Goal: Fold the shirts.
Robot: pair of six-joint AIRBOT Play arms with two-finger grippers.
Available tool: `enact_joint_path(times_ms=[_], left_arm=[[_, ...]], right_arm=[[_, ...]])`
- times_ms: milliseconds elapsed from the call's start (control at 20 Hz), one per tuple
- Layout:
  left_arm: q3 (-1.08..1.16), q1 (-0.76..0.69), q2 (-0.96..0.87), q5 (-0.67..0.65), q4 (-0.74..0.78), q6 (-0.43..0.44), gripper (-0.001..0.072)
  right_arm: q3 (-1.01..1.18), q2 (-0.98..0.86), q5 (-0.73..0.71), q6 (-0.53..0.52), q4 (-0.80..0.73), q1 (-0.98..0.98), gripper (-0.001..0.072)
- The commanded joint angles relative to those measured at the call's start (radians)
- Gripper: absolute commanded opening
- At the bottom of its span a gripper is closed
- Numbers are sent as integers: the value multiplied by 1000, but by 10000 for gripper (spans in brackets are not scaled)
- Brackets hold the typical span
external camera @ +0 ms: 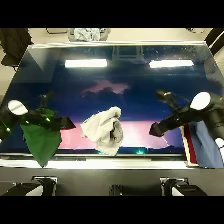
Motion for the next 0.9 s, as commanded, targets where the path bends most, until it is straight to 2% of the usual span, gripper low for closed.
enact_joint_path(times_ms=[0,150,300,400,500,700,850], left_arm=[[-167,-37,-4,164,-179,134,606],[-171,-95,-29,193,-232,205,605],[-171,-145,-53,217,-251,206,592],[-170,-156,-56,275,-252,190,247],[-162,-155,-56,304,-251,172,45],[-154,-155,-41,303,-251,172,35],[-154,-155,-8,302,-251,172,35]], right_arm=[[-131,-8,-67,-43,111,0,667],[-182,-24,-86,-46,135,0,681],[-206,-74,-96,-46,184,0,681],[-209,-112,-105,-49,223,14,681],[-211,-140,-136,-48,231,87,683],[-243,-225,-285,-87,441,255,687],[-245,-312,-340,-85,523,320,676]])
